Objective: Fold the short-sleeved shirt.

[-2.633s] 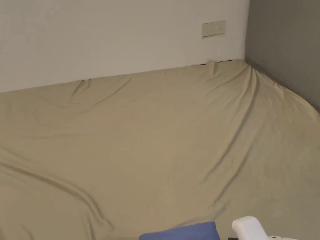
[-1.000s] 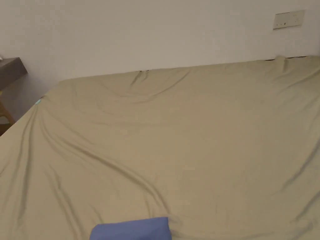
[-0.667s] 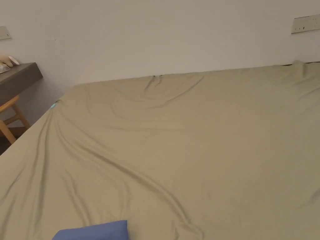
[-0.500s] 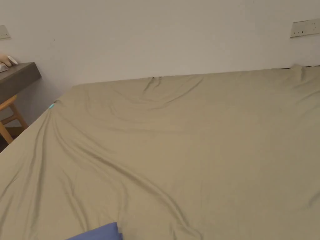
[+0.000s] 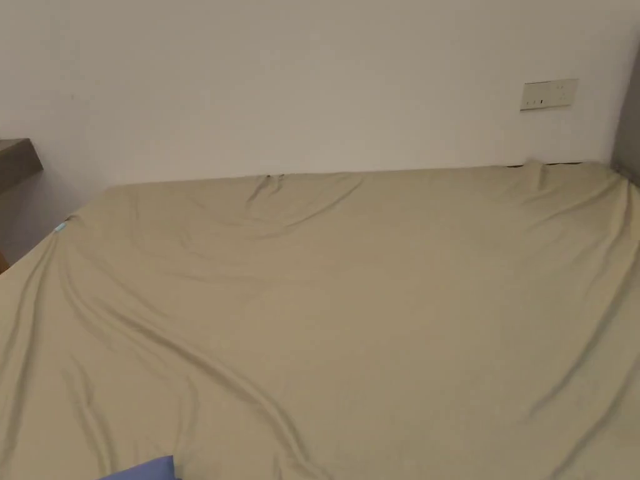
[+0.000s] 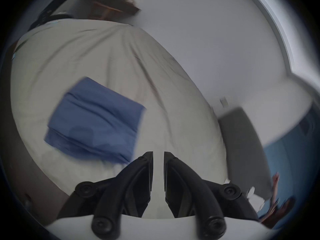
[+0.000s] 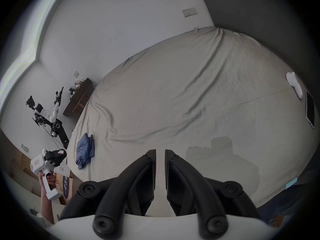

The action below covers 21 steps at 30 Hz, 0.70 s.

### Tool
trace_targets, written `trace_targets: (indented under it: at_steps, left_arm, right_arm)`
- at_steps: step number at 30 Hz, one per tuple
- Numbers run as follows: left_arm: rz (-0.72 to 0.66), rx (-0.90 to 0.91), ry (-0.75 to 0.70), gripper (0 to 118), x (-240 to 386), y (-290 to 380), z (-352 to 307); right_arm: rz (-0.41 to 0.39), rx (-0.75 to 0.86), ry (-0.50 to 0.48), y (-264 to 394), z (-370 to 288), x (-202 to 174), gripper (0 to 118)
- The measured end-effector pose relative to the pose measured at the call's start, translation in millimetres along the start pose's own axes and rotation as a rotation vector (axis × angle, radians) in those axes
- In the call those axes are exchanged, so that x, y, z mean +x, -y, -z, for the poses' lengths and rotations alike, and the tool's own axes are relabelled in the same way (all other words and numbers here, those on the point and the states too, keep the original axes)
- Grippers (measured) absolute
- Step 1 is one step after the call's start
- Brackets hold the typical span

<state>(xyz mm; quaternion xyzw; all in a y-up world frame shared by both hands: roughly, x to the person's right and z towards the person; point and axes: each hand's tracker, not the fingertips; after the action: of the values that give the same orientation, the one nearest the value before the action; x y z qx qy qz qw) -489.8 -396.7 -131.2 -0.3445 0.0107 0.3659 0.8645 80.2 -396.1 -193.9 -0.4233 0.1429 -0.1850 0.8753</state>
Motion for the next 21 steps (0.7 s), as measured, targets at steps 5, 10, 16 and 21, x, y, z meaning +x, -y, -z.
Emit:
trace_targets:
  at_steps: [5,10,16,21]
  left_arm:
    - [0.430,-0.049,-0.130,15,89,50,40]
    - [0.600,0.203,-0.052,15,183,68,46]
    - [0.723,0.619,-0.025,15,273,71,-1]
    - [0.865,0.912,-0.175,15,313,76,-32]
  right_arm:
    - [-0.040,0.194,0.101,7,-40,17,14]
    - [-0.076,0.459,0.177,0,-90,31,14]
    - [-0.233,0.830,0.295,-26,-160,16,14]
    - [-0.454,1.124,0.428,-39,-197,-19,14]
